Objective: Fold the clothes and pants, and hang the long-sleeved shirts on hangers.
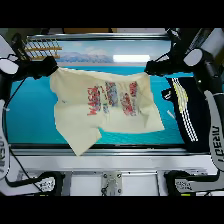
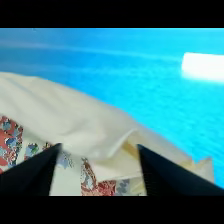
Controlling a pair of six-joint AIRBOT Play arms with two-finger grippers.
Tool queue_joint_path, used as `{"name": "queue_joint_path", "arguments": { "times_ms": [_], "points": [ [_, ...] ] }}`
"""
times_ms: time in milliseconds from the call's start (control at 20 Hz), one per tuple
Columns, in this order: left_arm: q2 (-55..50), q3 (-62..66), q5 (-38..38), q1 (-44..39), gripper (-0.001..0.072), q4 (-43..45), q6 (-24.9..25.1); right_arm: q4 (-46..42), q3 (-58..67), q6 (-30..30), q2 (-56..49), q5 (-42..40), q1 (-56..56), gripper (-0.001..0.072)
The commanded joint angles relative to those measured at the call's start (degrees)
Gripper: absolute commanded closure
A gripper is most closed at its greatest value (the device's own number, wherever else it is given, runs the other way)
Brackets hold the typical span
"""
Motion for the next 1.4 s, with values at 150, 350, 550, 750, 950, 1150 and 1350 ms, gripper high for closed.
{"name": "queue_joint_path", "arguments": {
  "times_ms": [150, 350, 550, 750, 950, 1150, 1350],
  "points": [
    [-8.1, 10.4, -11.8, 4.3, 0.0089, -0.7, 1.3, 3.0, 0.6, -1.6, 0.3, -5.1, -3.5, 0.0051],
    [3.4, -7.4, -12.9, 7.4, 0.0090, 11.2, 2.0, 1.8, -4.0, -4.8, 9.0, 5.2, -5.4, 0.0052],
    [11.8, -31.9, -10.8, 12.3, 0.0089, 12.0, 2.0, 1.3, -14.8, -5.0, 19.0, 8.5, -5.0, 0.0052],
    [12.9, -45.4, -3.8, 17.4, 0.0089, 6.8, 2.7, 2.6, -22.8, -4.9, 25.2, 8.5, -4.9, 0.0052],
    [8.3, -47.8, 0.0, 18.2, 0.0090, -2.8, 9.4, 2.8, -24.9, -4.9, 26.8, 8.8, -4.9, 0.0052],
    [5.1, -47.7, 2.9, 16.9, 0.0090, -10.7, 12.9, 3.6, -24.9, -4.9, 26.8, 8.8, -4.9, 0.0052],
    [5.0, -45.9, 3.6, 12.4, 0.0092, -10.7, 13.0, 3.6, -25.3, -5.0, 26.8, 8.8, -4.9, 0.0052]
  ]
}}
